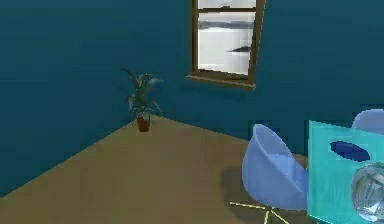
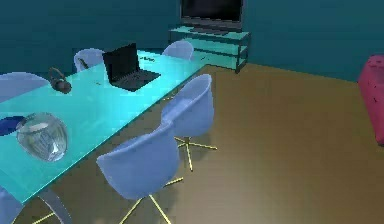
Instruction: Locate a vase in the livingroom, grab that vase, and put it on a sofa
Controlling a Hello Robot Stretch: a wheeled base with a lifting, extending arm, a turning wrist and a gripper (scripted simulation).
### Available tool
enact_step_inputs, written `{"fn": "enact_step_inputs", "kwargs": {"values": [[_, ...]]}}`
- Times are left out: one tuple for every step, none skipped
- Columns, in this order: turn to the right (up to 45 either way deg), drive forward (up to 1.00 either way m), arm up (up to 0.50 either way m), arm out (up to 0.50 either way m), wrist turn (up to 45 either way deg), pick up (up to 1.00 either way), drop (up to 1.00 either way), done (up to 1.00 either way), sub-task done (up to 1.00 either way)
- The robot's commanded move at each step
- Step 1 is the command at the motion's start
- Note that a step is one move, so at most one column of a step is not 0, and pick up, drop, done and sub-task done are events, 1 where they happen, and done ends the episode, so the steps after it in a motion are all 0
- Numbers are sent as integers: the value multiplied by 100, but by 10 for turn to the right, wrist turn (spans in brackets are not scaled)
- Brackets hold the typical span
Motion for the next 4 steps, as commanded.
{"fn": "enact_step_inputs", "kwargs": {"values": [[330,0,0,0,0,0,0,0,0],[0,45,0,0,0,0,0,0,0],[-450,0,0,0,0,0,0,0,0],[-120,0,0,0,0,0,0,0,0]]}}
